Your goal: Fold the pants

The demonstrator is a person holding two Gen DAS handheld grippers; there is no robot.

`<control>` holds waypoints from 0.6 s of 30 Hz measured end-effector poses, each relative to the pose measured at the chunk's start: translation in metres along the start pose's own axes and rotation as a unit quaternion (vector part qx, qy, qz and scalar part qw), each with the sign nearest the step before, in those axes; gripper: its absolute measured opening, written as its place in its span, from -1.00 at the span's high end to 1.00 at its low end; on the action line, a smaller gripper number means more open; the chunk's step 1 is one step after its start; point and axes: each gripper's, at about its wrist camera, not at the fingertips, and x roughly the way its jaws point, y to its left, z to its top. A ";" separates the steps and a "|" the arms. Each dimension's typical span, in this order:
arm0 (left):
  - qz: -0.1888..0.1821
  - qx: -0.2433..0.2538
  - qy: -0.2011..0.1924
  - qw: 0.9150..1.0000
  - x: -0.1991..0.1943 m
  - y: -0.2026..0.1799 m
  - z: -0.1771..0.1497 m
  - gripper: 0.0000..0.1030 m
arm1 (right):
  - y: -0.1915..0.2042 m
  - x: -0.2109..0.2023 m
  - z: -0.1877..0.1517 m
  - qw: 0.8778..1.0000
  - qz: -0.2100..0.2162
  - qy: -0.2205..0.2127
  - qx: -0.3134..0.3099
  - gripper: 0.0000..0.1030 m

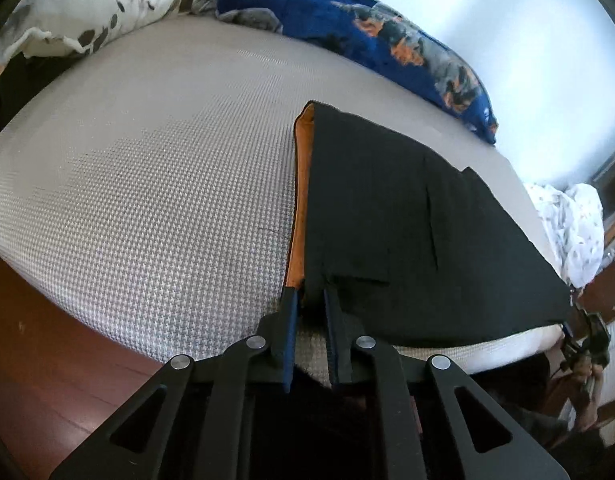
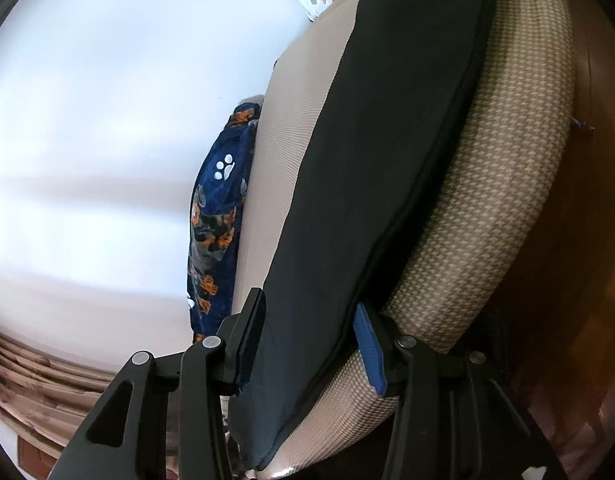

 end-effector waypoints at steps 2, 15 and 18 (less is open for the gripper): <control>0.005 -0.001 -0.001 1.000 0.000 -0.001 0.000 0.74 | -0.002 -0.005 0.004 1.000 0.002 -0.008 0.003 0.17; 0.048 0.047 -0.103 0.992 -0.041 -0.048 0.011 0.09 | -0.035 -0.097 0.079 0.988 -0.026 -0.148 0.024 -0.04; 0.063 0.088 -0.103 0.989 -0.023 -0.075 0.014 -0.13 | -0.039 -0.104 0.097 0.987 -0.031 -0.157 0.027 -0.04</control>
